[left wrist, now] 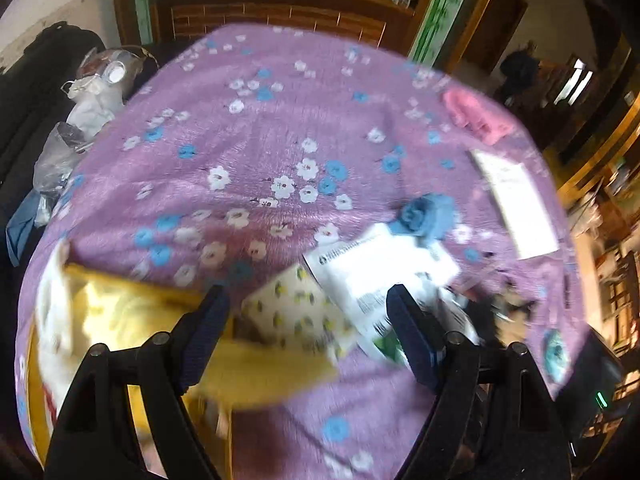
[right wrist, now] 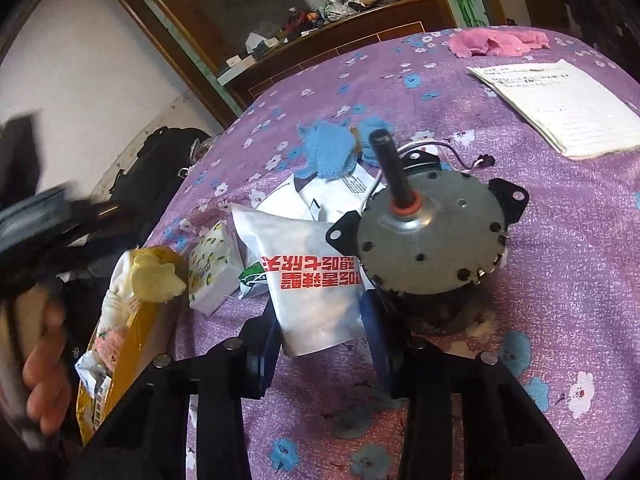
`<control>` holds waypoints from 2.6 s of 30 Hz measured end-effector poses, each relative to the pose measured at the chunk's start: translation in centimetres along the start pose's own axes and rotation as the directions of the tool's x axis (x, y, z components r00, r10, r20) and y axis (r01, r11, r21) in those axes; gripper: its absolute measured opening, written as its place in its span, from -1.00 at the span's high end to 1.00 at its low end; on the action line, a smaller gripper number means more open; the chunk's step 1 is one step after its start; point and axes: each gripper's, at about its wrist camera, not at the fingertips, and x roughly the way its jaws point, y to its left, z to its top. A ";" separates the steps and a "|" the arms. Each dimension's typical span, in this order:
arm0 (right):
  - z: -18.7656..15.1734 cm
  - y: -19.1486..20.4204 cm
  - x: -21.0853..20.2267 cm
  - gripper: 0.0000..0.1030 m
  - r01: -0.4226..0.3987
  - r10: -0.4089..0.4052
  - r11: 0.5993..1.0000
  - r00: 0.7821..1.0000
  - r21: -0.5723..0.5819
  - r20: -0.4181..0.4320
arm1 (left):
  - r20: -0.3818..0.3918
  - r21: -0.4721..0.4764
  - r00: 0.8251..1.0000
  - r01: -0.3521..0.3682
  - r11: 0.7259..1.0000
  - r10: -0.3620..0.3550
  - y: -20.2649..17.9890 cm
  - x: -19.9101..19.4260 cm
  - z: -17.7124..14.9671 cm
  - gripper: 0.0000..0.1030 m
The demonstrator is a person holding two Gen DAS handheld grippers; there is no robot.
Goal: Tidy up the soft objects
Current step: 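Grasp white red-printed bag with right tool while left tool reaches toward lemon-print pack, then lower lemon-print tissue pack into box with left tool while right tool drops white bag in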
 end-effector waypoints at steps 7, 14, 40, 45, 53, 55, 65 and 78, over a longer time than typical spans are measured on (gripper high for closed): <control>-0.3 1.8 -0.7 0.32 0.002 0.000 0.996 1.000 -0.087 0.022 | -0.141 0.050 0.987 -0.069 0.996 0.076 -1.5 3.6 -0.3 -0.54; -0.4 1.4 -1.3 0.41 -0.011 0.014 0.998 0.999 -0.068 0.033 | -0.266 -0.031 0.961 -0.087 0.996 0.076 -1.0 5.1 -1.0 -0.38; -0.8 2.1 -2.5 0.88 -0.202 0.214 0.965 0.975 -0.170 0.058 | 0.105 -0.149 0.951 0.304 0.941 -0.290 2.3 -9.9 -14.4 -0.22; -1.9 3.7 -2.2 0.88 -0.279 0.290 0.924 0.957 -0.260 0.001 | 0.181 -0.175 0.960 0.245 0.954 -0.213 6.3 -13.6 -18.3 -0.22; -1.8 9.8 -2.0 0.86 -0.448 0.433 0.860 0.894 -0.245 -0.116 | 0.202 -0.237 0.979 0.083 0.968 -0.035 11.9 -13.8 -19.5 -0.22; -1.3 12.1 -0.8 0.86 -0.445 0.421 0.857 0.895 -0.260 -0.147 | 0.194 -0.240 0.980 0.010 0.971 0.038 12.2 -13.1 -19.7 -0.23; 1.3 18.9 8.0 0.65 -0.486 0.412 0.843 0.860 -0.233 -0.302 | 0.207 -0.225 0.978 0.015 0.974 0.033 14.8 -11.8 -20.4 -0.28; 1.0 18.3 6.8 -0.43 -0.437 0.396 0.865 0.896 -0.246 -0.199 | 0.304 -0.232 0.947 -0.031 0.972 0.103 13.6 -12.9 -21.9 -0.53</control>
